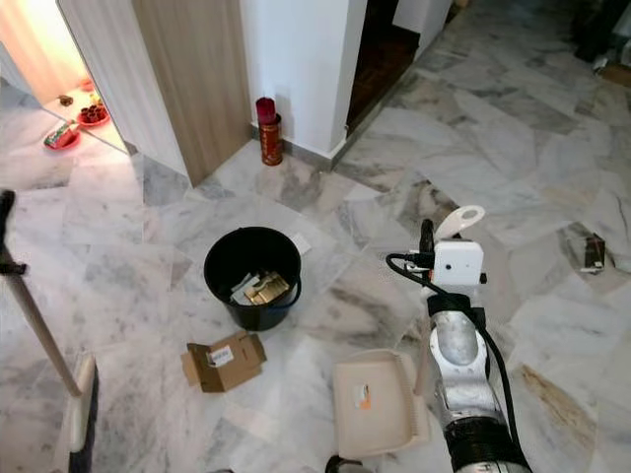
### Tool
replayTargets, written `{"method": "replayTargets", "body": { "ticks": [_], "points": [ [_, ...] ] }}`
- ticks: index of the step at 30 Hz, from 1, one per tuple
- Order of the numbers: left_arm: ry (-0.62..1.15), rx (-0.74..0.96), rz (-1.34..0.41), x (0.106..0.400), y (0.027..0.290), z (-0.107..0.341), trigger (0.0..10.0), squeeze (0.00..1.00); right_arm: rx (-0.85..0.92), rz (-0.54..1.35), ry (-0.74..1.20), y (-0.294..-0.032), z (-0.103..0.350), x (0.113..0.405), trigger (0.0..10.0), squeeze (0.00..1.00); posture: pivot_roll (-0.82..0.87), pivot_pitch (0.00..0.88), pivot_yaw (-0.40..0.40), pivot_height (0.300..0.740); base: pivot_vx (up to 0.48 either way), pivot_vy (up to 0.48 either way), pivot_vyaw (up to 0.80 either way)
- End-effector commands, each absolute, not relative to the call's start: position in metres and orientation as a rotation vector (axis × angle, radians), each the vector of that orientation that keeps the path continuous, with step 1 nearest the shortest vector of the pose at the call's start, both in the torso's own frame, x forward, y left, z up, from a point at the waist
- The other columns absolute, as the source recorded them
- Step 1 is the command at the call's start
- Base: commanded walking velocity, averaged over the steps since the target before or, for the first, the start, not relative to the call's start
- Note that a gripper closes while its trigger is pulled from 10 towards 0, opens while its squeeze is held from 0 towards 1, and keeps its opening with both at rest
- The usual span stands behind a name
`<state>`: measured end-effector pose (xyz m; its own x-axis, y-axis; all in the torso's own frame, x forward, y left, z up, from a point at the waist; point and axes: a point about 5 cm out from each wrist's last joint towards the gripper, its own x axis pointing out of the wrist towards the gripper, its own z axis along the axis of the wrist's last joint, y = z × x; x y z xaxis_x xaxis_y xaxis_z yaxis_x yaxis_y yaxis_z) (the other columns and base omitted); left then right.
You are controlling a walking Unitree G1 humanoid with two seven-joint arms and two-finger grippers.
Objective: Sweep floor
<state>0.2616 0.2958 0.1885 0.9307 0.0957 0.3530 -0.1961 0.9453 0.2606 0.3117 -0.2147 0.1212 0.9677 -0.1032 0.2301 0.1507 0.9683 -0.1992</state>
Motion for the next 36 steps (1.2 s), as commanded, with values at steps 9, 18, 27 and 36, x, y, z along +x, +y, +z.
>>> {"method": "replayTargets", "body": {
  "ticks": [9,18,27,36],
  "points": [
    [-0.356,0.208,0.180,0.279,0.291,0.167,10.0,0.00,-0.239,-0.118,-0.228,-0.230,0.129,0.296,10.0,0.00,0.01,0.222,-0.091,0.740,0.000,0.000,0.00],
    [-0.362,0.226,0.154,0.287,0.282,0.156,10.0,0.00,-0.265,-0.096,-0.224,-0.238,0.138,0.280,10.0,0.00,-0.06,0.267,-0.120,0.740,0.000,0.000,0.00],
    [-0.396,0.137,0.088,0.303,0.260,0.151,10.0,0.00,-0.294,-0.072,-0.204,-0.244,0.146,0.268,10.0,0.00,-0.11,0.304,-0.161,0.740,0.000,0.000,0.00],
    [-0.389,0.063,-0.028,0.306,0.243,0.147,10.0,0.00,-0.298,-0.065,-0.181,-0.244,0.147,0.267,10.0,0.00,-0.10,0.306,-0.161,0.740,0.000,0.000,0.00]
  ]
}}
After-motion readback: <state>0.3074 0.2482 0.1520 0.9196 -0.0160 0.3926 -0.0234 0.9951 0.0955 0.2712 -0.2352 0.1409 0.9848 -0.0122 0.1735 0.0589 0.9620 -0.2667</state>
